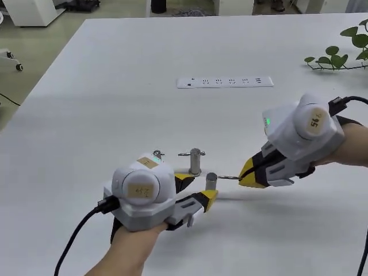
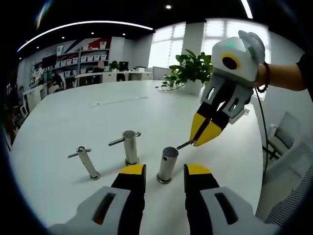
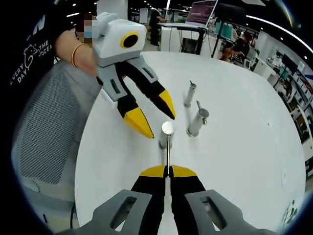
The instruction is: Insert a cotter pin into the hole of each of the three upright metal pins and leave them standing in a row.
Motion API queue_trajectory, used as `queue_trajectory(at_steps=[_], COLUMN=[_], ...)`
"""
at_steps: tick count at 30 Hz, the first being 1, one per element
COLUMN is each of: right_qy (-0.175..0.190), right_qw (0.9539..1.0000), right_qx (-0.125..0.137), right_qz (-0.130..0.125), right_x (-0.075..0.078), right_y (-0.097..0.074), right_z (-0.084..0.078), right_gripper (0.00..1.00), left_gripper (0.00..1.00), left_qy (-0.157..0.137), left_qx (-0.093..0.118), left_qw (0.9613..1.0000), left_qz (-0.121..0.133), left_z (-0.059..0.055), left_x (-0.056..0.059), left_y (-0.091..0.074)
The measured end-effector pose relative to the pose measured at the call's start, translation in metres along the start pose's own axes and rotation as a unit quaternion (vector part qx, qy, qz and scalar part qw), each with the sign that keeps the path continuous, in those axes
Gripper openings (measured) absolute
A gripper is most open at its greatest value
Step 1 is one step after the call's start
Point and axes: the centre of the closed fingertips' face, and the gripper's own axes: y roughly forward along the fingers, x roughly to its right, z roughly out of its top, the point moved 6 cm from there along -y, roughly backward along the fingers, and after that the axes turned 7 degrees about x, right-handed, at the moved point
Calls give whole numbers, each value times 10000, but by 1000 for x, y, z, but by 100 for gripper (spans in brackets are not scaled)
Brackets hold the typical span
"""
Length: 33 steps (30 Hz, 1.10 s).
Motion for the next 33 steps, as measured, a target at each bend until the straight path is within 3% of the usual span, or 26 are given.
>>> queue_trajectory(at_steps=[12, 22, 26, 33], right_qy=[-117, -311, -441, -475], right_qw=[9999, 9991, 9984, 9981], right_qx=[9, 165, 238, 264], right_qz=[113, 225, 259, 280], right_x=[4, 3, 7, 6], right_y=[6, 8, 12, 18], right_z=[-1, 2, 4, 10], right_gripper=[0, 0, 0, 0], left_gripper=[23, 11, 11, 11], left_qy=[139, 417, 536, 528], left_qx=[-76, -106, -113, -141], left_qw=[9998, 9990, 9983, 9984], left_qz=[-129, -75, -195, -166], left_z=[-3, -2, -2, -5], left_x=[7, 4, 4, 3], left_y=[15, 17, 17, 18])
